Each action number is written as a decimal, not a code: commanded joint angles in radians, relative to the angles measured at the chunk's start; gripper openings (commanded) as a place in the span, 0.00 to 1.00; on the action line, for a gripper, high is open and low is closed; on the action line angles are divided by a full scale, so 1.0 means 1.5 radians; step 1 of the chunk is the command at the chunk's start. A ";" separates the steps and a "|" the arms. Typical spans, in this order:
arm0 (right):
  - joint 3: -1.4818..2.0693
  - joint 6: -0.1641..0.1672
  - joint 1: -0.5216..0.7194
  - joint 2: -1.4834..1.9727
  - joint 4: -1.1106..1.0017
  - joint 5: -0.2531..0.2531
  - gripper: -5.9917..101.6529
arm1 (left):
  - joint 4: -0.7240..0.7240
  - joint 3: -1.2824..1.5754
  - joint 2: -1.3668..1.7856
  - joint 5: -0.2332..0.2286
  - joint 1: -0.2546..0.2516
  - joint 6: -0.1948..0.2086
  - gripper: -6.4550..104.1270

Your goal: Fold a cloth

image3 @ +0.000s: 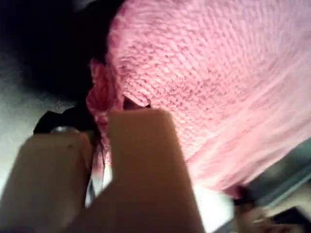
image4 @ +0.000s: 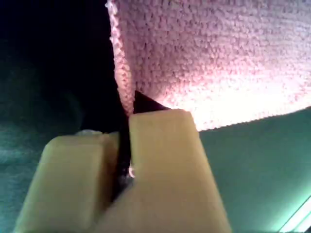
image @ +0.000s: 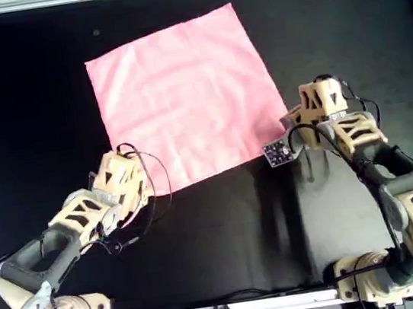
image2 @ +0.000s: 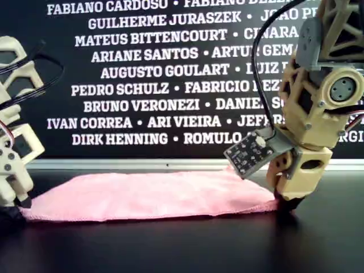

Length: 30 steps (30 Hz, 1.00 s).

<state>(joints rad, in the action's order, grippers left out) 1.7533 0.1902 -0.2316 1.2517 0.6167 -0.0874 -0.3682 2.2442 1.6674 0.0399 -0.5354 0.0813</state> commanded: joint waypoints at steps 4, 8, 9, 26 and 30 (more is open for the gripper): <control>0.038 -0.004 -0.007 0.085 -0.014 -0.002 0.05 | -0.003 -0.007 0.027 -0.005 0.000 -0.083 0.05; 0.089 -0.004 -0.007 0.149 -0.014 -0.003 0.05 | -0.003 -0.005 0.074 -0.006 0.004 -0.089 0.05; 0.102 -0.004 -0.007 0.167 -0.014 -0.003 0.05 | -0.003 -0.001 0.087 -0.006 0.013 -0.089 0.05; 0.285 -0.005 -0.008 0.337 -0.014 -0.003 0.05 | -0.003 0.135 0.251 0.007 0.089 -0.090 0.05; 0.289 -0.005 -0.028 0.337 -0.014 -0.003 0.05 | -0.003 0.148 0.251 0.007 0.089 -0.090 0.05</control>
<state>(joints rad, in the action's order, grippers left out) 2.1967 0.1795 -0.2608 1.6920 0.6167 -0.0997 -0.3697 2.4712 1.9926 0.0491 -0.4157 -0.0506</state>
